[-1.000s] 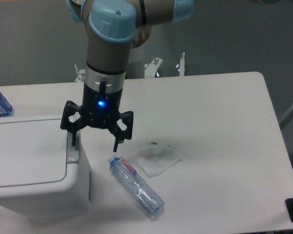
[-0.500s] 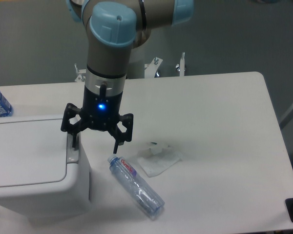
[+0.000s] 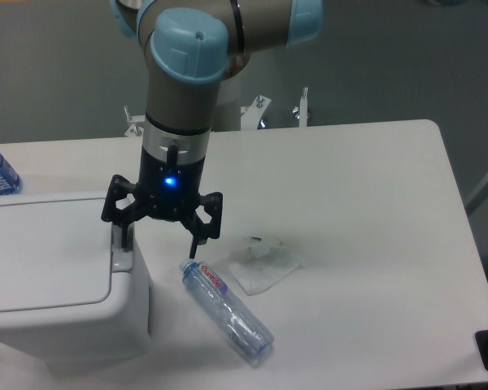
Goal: Open the trash can
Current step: 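Press the gripper finger against the lid edge to flip the lid open, then lift the gripper up and away from the opened trash can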
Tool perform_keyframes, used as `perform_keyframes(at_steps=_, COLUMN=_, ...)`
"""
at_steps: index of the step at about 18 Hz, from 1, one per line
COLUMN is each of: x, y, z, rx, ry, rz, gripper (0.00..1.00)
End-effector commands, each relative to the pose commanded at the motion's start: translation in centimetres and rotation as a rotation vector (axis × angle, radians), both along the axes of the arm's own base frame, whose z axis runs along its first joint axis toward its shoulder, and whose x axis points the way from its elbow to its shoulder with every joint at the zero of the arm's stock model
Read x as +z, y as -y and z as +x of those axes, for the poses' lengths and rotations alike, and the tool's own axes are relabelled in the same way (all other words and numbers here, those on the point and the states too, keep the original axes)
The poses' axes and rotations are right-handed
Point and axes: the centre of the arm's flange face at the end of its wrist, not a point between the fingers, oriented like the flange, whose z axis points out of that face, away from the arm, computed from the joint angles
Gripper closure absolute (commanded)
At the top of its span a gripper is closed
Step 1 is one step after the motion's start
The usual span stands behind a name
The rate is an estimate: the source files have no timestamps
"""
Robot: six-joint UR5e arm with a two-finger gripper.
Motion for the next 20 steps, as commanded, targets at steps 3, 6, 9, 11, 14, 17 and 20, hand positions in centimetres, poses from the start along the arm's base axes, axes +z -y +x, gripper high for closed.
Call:
perform_keyframes(at_steps=3, x=-0.1, y=0.0, z=0.0, rx=0.000, ry=0.000, rz=0.000, gripper=0.00)
perform_keyframes(at_steps=6, x=0.9, y=-0.1, z=-0.1, rx=0.000, ry=-0.010, rz=0.012, gripper=0.00)
perform_keyframes(at_steps=9, x=2.7, y=-0.1, z=-0.8, rx=0.002, ry=-0.048, rz=0.032, gripper=0.00)
perform_keyframes(at_steps=11, x=4.0, y=1.0, z=-2.5, rx=0.044, ry=-0.102, rz=0.021, gripper=0.00)
perform_keyframes(at_steps=14, x=4.1, y=3.2, z=-5.8, rx=0.057, ry=-0.170, rz=-0.030, gripper=0.00)
perform_keyframes(at_steps=17, x=3.5, y=6.3, z=-8.7, rx=0.013, ry=-0.206, rz=-0.146, gripper=0.00)
perform_keyframes(at_steps=20, x=2.7, y=9.9, z=-12.0, rx=-0.037, ry=-0.200, rz=-0.215, gripper=0.00)
